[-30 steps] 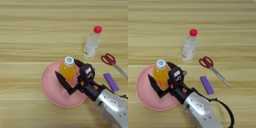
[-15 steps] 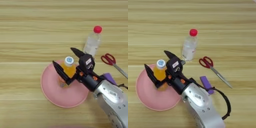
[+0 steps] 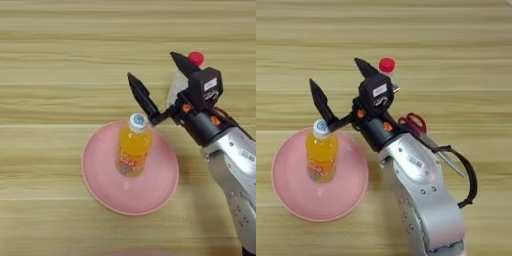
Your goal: Move the objects on the table
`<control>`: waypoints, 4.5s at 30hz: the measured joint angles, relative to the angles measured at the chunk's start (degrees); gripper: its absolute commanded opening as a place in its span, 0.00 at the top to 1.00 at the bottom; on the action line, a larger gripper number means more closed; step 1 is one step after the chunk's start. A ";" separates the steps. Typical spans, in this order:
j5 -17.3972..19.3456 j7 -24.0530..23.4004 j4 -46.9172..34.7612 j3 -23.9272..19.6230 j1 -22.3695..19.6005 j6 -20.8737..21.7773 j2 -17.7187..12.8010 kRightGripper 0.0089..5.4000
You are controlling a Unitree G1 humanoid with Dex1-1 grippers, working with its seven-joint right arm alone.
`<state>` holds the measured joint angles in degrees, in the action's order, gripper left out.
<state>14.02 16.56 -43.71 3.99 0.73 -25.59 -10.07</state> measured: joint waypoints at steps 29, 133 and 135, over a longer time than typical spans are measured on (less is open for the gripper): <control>-3.01 -4.31 36.10 -12.40 -11.58 9.54 -0.04 0.01; -2.99 -1.03 27.66 -8.94 0.89 6.12 0.40 0.03; -2.99 -1.08 27.65 -8.93 0.91 6.12 0.40 0.00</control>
<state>11.03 15.48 -16.06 -4.94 1.64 -19.47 -9.67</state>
